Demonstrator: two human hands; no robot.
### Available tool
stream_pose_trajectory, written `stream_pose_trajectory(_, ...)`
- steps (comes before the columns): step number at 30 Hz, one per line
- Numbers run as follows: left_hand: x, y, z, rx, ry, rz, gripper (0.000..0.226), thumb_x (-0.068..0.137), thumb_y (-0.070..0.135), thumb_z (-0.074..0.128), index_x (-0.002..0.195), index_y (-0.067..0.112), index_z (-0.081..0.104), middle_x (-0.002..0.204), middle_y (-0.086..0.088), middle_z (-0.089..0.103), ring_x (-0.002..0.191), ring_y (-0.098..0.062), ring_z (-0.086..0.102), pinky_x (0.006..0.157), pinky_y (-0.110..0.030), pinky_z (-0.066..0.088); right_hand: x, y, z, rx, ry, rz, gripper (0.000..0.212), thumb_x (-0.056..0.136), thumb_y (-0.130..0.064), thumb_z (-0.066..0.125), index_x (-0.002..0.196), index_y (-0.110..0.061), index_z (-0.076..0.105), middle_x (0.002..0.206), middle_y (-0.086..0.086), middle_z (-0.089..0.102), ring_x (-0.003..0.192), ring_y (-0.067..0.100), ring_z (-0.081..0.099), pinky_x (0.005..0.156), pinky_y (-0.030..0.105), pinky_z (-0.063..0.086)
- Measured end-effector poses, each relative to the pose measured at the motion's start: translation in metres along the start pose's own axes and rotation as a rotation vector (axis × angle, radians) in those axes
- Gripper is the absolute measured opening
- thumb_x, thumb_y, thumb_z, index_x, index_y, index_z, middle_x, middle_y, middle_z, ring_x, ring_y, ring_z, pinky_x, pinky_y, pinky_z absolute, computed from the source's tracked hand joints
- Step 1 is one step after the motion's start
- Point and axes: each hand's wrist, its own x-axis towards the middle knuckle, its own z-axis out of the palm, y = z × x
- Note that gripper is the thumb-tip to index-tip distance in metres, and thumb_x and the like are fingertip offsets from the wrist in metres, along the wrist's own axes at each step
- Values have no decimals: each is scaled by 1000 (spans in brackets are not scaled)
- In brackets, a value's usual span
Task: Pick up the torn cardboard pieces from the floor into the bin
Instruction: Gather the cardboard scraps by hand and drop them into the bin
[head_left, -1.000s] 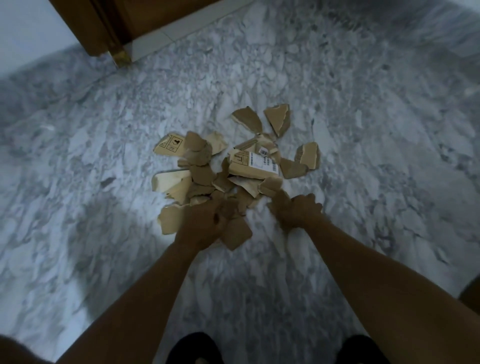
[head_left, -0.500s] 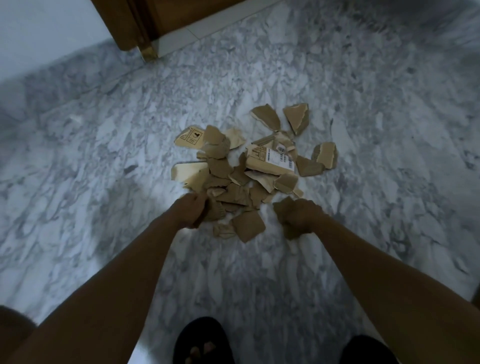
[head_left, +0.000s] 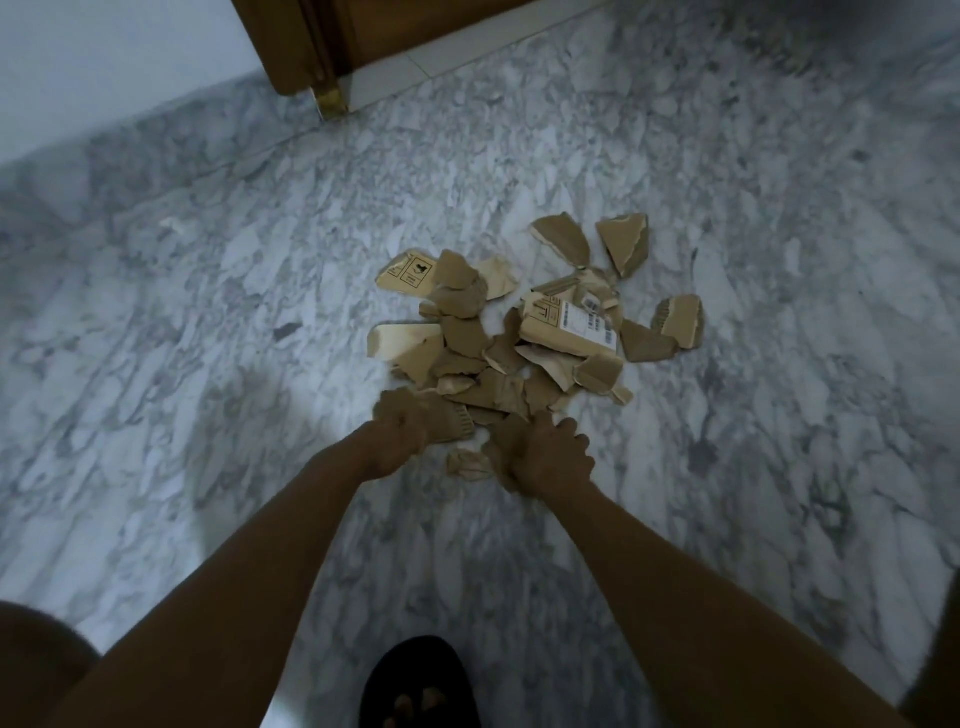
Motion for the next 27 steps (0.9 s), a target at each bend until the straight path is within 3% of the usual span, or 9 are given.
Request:
stream_pose_trajectory(3, 5, 3, -1, -13, -140, -120, 46, 105, 28, 34, 140, 1, 45, 142, -22, 47, 131, -36, 45, 111, -41, 32, 13, 8, -4, 208, -53, 24, 78, 85, -40, 67, 144, -12, 24, 129, 16, 51, 114, 37, 54, 91, 45, 47)
stream_pose_trajectory(6, 7, -4, -5, 41, -288, -95, 36, 97, 16, 43, 132, 9, 53, 118, -16, 59, 100, -26, 61, 98, -43, 50, 22, 22, -22, 177, -247, 4, 72, 80, -35, 78, 135, -5, 42, 124, 14, 60, 109, 30, 61, 82, 37, 50)
stream_pose_trajectory(9, 6, 0, -8, -33, -324, -25, 30, 83, 16, 74, 113, 18, 69, 109, -7, 67, 101, -21, 65, 86, -36, 58, 31, 40, -46, 85, -446, -6, 69, 74, -35, 85, 128, -4, 56, 127, 10, 60, 109, 26, 61, 84, 34, 54)
stream_pose_trajectory(12, 5, 5, -4, -5, -324, 42, 32, 70, 33, 87, 101, 25, 79, 102, 1, 74, 104, -18, 66, 94, -37, 56, 45, 57, -73, 185, -426, -10, 60, 69, -35, 89, 113, -3, 65, 115, 9, 66, 94, 22, 66, 76, 33, 60)
stream_pose_trajectory(16, 6, 20, 18, 154, -327, 17, 52, 92, 30, 66, 138, 13, 50, 136, -13, 54, 122, -31, 55, 101, -41, 47, 62, 69, -109, 375, -296, 26, 36, 79, -27, 82, 101, -4, 65, 93, 10, 67, 65, 16, 61, 43, 20, 45)
stream_pose_trajectory(19, -3, 33, 22, 445, -328, 135, 57, 95, 22, 60, 145, 9, 38, 149, -17, 40, 132, -34, 44, 107, -38, 36, 71, 78, -117, 503, -244, 63, 44, 77, -32, 82, 105, -1, 68, 98, 17, 72, 75, 28, 68, 67, 40, 59)
stream_pose_trajectory(21, -4, 39, 23, 493, -316, 173, 42, 97, 27, 57, 136, 10, 50, 127, -11, 57, 99, -22, 58, 85, -30, 47, 68, 82, -117, 517, -158, 49, 60, 68, -52, 82, 106, -7, 72, 101, 14, 73, 87, 29, 71, 81, 42, 60)
stream_pose_trajectory(23, -5, 41, 24, 577, -236, 359, 32, 101, 41, 46, 121, 17, 55, 100, 2, 54, 77, -12, 51, 65, -27, 47, 61, 83, -117, 542, -61, 70, 77, 47, -72, 80, 98, -14, 74, 95, 9, 75, 88, 26, 72, 84, 39, 60)
stream_pose_trajectory(27, -1, 44, 25, 581, -278, 260, 44, 103, 30, 44, 143, 11, 42, 121, -13, 53, 103, -28, 55, 72, -28, 41, 65, 91, -114, 660, 86, 143, 71, 48, -74, 73, 82, -13, 76, 76, 3, 76, 77, 20, 73, 83, 41, 60)
